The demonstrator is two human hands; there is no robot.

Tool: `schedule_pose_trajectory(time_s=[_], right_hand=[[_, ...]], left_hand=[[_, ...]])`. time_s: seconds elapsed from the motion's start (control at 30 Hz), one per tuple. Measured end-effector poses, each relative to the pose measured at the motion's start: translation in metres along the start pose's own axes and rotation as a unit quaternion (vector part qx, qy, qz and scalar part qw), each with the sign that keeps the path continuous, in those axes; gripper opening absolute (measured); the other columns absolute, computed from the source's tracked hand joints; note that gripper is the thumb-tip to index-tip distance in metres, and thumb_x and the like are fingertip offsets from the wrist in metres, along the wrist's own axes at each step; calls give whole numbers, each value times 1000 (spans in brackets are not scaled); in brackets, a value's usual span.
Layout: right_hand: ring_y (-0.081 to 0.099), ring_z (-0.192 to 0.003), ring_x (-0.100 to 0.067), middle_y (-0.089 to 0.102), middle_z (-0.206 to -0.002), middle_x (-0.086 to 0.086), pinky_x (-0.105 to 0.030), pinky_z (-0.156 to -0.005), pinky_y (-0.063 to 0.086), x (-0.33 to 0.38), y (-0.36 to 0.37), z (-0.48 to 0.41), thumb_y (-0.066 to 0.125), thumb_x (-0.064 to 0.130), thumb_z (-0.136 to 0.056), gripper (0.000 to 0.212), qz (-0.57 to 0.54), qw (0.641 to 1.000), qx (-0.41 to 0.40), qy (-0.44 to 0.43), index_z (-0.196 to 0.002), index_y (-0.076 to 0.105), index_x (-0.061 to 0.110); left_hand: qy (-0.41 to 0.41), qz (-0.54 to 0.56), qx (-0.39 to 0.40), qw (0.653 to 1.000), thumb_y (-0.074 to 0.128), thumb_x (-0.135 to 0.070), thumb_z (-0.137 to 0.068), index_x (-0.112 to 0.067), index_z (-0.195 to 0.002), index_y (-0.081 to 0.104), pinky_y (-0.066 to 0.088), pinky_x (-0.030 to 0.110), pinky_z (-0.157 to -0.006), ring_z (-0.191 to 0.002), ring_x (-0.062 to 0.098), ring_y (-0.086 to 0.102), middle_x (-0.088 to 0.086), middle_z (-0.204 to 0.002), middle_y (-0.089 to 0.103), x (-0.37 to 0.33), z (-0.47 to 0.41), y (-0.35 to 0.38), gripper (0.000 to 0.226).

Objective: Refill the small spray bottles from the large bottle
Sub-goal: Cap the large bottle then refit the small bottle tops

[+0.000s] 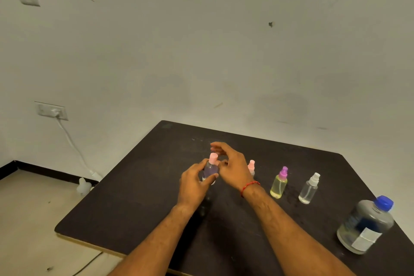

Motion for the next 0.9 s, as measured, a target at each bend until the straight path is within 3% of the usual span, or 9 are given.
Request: schedule_pose_trajectory(time_s=[0.1,0.2,0.27,0.37,0.43,0.5,0.73,0.9], right_hand=[[63,-104,-9,69,-111,4,-29,-96,53,0,-3,0,66,3,-87,31,15,1000,-21,-4,-112,71,21],[62,-82,-8,66,-88,7,-22,-77,55,-3,-10,-3,76,23,-83,13,39,997,-61,14,-94,69,22],[61,-78,-9,63,-84,7,-18,-69,51,-3,-14,-1,76,37,-81,22,48,996,-70,27,-90,63,22],[61,-100,-7,65,-107,7,-11,-80,49,4,-7,1,70,27,-88,28,13,1000,-23,13,-114,59,23],[59,-113,-10,64,-121,6,-23,-95,52,7,1,2,66,7,-89,39,4,1000,11,-13,-123,60,25],[60,-110,-11,67,-118,3,-31,-98,52,8,0,2,66,0,-86,38,23,1000,-2,-17,-116,68,23],[59,-95,-12,66,-104,-1,-26,-90,52,11,-1,-2,68,11,-87,19,125,992,-22,7,-103,69,21],[58,-96,-13,65,-101,-1,-28,-89,53,15,-1,0,69,11,-87,17,136,990,-44,12,-102,69,18]], left_hand=[[8,-1,3,1000,78,-37,-83,-24,-130,65,57,25,-80,-90,5,65,-12,-101,69,-5,0,1,50],[9,-10,-1,1000,80,-35,-83,-24,-127,67,54,16,-77,-89,2,64,-13,-100,68,-6,1,-1,47],[4,-16,-3,1000,80,-34,-82,-22,-125,68,55,16,-76,-87,2,65,-13,-98,68,-5,1,-2,46],[5,-7,-1,1000,79,-32,-83,-23,-128,66,57,21,-79,-89,3,65,-12,-101,69,-6,0,-4,47],[9,-5,2,1000,78,-33,-84,-22,-130,65,57,23,-82,-92,4,65,-10,-103,69,-8,-1,-4,49],[8,-6,7,1000,77,-34,-84,-22,-131,64,56,21,-80,-91,4,65,-10,-102,68,-9,-1,-3,50],[-5,-10,22,1000,79,-29,-84,-26,-130,64,54,15,-79,-90,1,64,-13,-102,68,-9,5,-2,49],[6,-20,2,1000,75,-34,-88,-28,-116,71,49,15,-62,-75,1,61,-11,-83,66,-16,6,-4,29]])
Point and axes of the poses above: each hand's wrist, its own z-axis away from the middle knuckle, its own y-axis out of the palm, x = y × z, the point moved 9 cm from there along -z, towards the middle knuckle
